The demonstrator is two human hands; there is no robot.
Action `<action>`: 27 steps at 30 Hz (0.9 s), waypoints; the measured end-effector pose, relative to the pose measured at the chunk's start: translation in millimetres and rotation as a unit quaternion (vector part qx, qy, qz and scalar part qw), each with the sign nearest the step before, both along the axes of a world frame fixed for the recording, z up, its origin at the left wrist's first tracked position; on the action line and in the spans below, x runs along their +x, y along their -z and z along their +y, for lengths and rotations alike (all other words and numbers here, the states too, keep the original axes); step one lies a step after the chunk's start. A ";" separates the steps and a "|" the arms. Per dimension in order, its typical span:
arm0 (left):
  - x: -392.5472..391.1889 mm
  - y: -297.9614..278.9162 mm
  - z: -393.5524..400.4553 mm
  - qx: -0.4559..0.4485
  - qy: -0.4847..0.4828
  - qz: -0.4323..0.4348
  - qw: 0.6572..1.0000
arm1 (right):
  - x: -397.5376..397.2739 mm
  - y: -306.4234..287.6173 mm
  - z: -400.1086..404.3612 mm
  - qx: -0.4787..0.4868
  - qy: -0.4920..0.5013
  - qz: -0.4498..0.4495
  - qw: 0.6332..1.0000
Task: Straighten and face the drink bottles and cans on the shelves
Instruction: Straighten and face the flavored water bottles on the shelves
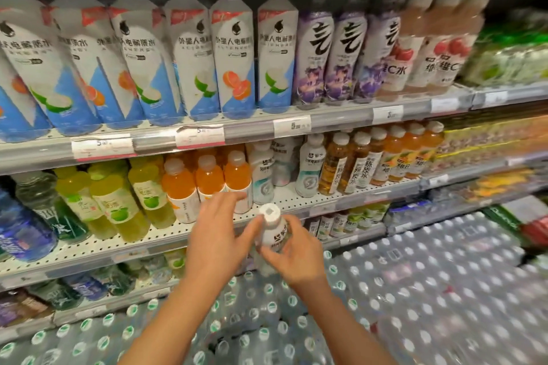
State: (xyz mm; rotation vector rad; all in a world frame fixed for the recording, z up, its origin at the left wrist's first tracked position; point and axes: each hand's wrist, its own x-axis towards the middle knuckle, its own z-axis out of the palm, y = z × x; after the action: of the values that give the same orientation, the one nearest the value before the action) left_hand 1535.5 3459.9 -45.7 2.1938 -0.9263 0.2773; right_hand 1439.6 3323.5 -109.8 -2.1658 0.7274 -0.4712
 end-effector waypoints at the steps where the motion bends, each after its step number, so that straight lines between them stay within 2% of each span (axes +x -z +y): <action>1: 6.2 -4.2 -0.1 0.005 -0.008 -0.050 0.999 | 0.3 0.9 -10.0 0.003 0.010 -0.014 1.000; 3: 19.8 -13.1 0.9 0.023 -0.040 -0.134 0.990 | 2.9 1.3 -29.3 0.001 0.028 -0.046 0.999; 5: 33.1 -20.5 -0.7 0.058 -0.086 -0.171 0.980 | 9.1 0.1 -45.8 0.007 0.032 -0.080 0.996; 9: 56.9 -23.4 -7.0 0.148 -0.156 -0.156 0.964 | 32.3 -5.1 -70.3 0.012 0.033 -0.095 0.995; 13: 71.2 -15.1 -6.3 0.189 -0.184 -0.149 0.953 | 55.5 -4.8 -85.9 -0.008 0.028 -0.076 0.997; 20: 83.4 -8.7 -0.5 0.208 -0.195 -0.190 0.940 | 84.4 -3.8 -111.5 -0.046 0.021 -0.027 0.998; 27: 83.2 -8.3 -1.6 0.204 -0.195 -0.191 0.940 | 90.0 8.1 -110.6 -0.088 0.108 -0.025 0.990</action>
State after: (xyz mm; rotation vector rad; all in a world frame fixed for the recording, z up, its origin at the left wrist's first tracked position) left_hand 1618.6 3458.4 -37.4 2.7701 -0.7902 0.7818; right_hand 1529.5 3212.8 -117.9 -2.2380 0.9270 -0.7246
